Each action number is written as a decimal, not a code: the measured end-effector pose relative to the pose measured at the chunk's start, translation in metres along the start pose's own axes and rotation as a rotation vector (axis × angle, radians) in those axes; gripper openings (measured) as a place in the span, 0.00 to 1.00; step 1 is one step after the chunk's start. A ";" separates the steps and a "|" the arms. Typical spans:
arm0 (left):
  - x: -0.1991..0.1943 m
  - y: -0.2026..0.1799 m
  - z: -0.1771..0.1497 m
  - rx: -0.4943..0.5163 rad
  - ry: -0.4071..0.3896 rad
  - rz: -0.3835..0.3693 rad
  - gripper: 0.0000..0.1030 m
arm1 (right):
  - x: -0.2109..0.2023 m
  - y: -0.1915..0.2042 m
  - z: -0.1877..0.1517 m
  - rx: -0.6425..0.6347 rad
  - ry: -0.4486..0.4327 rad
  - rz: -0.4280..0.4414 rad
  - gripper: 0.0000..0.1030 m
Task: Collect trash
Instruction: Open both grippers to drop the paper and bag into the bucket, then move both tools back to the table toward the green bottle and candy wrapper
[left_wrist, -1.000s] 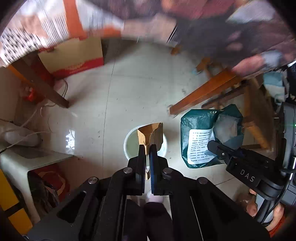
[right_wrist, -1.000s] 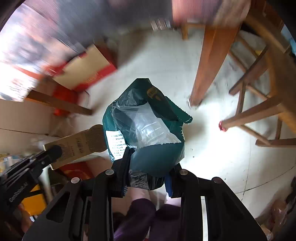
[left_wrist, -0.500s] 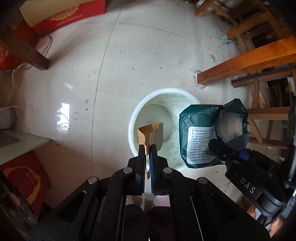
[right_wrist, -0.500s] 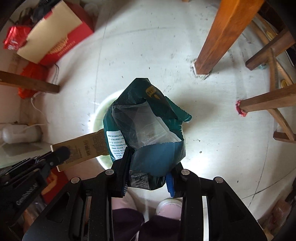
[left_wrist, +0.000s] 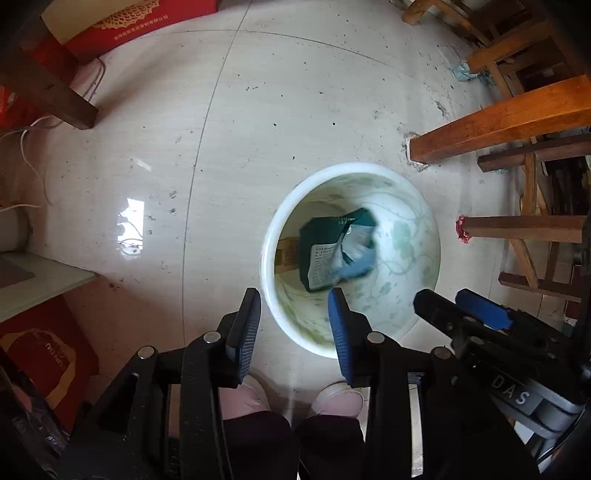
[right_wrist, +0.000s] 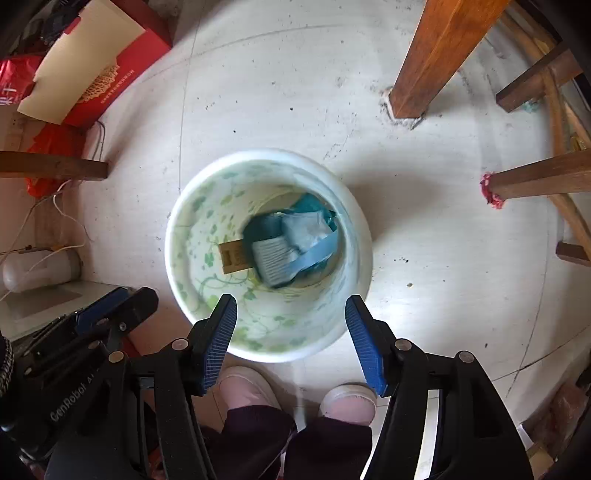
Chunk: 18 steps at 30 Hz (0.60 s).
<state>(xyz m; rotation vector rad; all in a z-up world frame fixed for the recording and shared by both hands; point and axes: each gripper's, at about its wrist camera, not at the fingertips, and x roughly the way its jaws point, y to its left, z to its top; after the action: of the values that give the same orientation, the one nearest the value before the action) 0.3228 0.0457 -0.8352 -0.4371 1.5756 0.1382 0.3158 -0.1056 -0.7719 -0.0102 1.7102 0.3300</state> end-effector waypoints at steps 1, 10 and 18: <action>-0.005 0.001 0.000 0.002 -0.001 0.001 0.35 | -0.005 0.003 -0.001 -0.001 -0.005 0.000 0.56; -0.107 -0.016 -0.005 0.016 -0.067 0.020 0.35 | -0.096 0.011 -0.011 -0.008 -0.056 0.025 0.56; -0.240 -0.050 -0.014 0.075 -0.149 0.016 0.35 | -0.231 0.031 -0.028 0.015 -0.152 0.067 0.56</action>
<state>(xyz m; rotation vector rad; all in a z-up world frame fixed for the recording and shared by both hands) 0.3262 0.0404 -0.5902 -0.3480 1.4330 0.1207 0.3220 -0.1234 -0.5376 0.0818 1.5641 0.3590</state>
